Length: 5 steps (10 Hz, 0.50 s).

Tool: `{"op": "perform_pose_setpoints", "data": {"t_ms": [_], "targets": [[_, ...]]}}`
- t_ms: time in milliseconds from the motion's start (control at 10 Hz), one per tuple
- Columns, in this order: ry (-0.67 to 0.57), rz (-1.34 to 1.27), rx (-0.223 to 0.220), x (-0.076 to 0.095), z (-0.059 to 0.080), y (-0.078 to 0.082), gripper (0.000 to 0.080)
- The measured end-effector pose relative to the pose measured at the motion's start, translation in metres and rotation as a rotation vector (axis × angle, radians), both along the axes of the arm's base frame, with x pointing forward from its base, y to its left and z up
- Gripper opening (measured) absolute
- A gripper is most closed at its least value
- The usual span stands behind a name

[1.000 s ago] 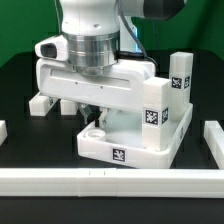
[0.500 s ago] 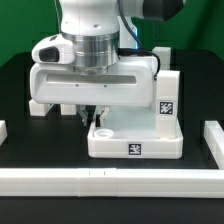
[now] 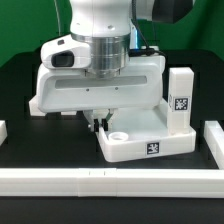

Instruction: Assemble desk

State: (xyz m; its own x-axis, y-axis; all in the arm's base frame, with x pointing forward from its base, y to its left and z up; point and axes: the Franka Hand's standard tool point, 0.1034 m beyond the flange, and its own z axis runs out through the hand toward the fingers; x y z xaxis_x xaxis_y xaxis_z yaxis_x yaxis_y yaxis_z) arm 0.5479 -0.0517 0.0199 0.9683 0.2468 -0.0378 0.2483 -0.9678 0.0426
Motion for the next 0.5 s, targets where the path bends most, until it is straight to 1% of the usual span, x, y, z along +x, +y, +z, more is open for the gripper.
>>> {"op": "perform_pose_setpoints", "data": {"t_ms": [200, 300, 500], "targets": [[0.009, 0.117, -0.005, 0.000, 0.000, -0.001, 0.0063], [0.011, 0.152, -0.015, 0.002, 0.000, 0.004, 0.0063], [0.014, 0.326, -0.035, 0.014, 0.001, 0.016, 0.0063]]}}
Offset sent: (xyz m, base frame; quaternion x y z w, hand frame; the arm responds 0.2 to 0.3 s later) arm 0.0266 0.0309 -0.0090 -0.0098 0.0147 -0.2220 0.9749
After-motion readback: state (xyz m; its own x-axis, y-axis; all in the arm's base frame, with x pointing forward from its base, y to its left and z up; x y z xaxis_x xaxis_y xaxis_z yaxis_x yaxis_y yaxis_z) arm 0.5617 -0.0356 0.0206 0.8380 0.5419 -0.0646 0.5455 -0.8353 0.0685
